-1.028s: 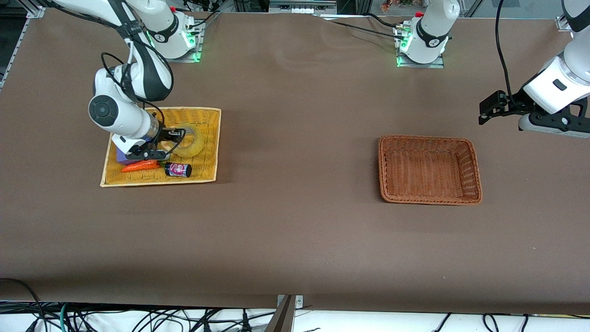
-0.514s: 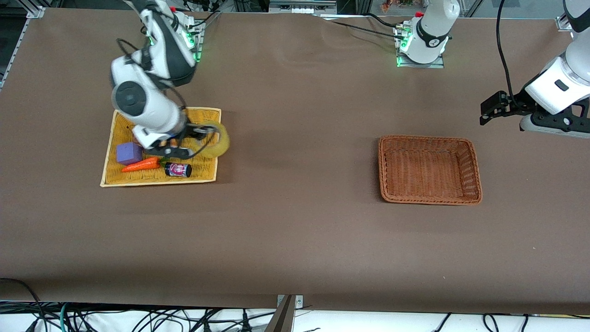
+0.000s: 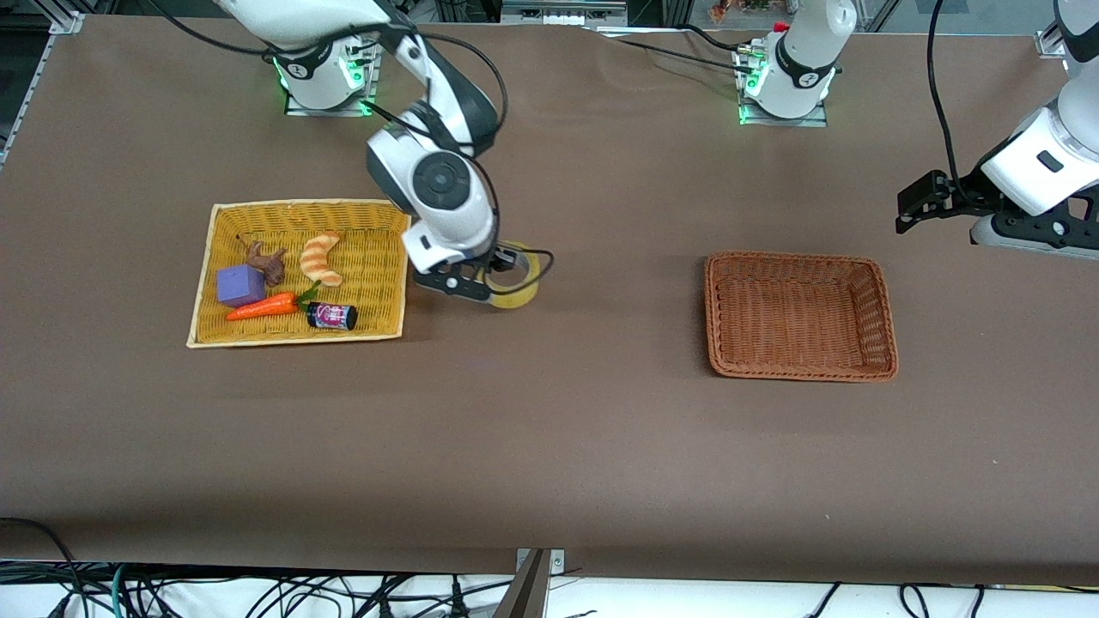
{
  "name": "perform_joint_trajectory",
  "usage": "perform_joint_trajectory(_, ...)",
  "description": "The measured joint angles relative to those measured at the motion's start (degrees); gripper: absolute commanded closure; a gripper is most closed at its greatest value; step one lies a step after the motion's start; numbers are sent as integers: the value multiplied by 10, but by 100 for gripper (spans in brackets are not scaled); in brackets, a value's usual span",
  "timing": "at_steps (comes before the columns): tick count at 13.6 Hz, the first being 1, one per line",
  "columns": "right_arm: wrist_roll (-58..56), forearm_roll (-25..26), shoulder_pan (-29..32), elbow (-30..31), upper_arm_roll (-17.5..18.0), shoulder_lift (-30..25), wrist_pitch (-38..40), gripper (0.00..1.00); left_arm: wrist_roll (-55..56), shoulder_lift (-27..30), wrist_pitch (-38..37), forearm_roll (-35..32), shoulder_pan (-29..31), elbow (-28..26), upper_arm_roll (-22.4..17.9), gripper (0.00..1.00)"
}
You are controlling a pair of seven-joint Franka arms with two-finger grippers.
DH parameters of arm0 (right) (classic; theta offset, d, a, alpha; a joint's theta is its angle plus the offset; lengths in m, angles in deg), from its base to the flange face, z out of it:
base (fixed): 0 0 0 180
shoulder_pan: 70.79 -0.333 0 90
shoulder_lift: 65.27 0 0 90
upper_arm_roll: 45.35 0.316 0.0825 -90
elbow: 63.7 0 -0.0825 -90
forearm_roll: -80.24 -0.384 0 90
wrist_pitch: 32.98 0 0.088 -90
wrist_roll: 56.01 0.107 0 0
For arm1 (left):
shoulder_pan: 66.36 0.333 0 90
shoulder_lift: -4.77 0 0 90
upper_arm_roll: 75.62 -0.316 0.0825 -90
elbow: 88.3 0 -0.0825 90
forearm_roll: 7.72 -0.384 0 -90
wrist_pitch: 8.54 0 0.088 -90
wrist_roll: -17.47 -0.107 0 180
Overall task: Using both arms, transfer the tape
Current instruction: 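Carry the tape roll with the right gripper toward the brown basket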
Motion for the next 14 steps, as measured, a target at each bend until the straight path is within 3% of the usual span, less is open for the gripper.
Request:
perform_joint_trajectory(5,51,12,-38,-103,-3,97,-9,100,0,-2,0,0,-2,4,2,0)
perform_joint_trajectory(14,85,12,-59,-111,-5,142,-58,100,-1,-35,-23,0,-3,9,3,0)
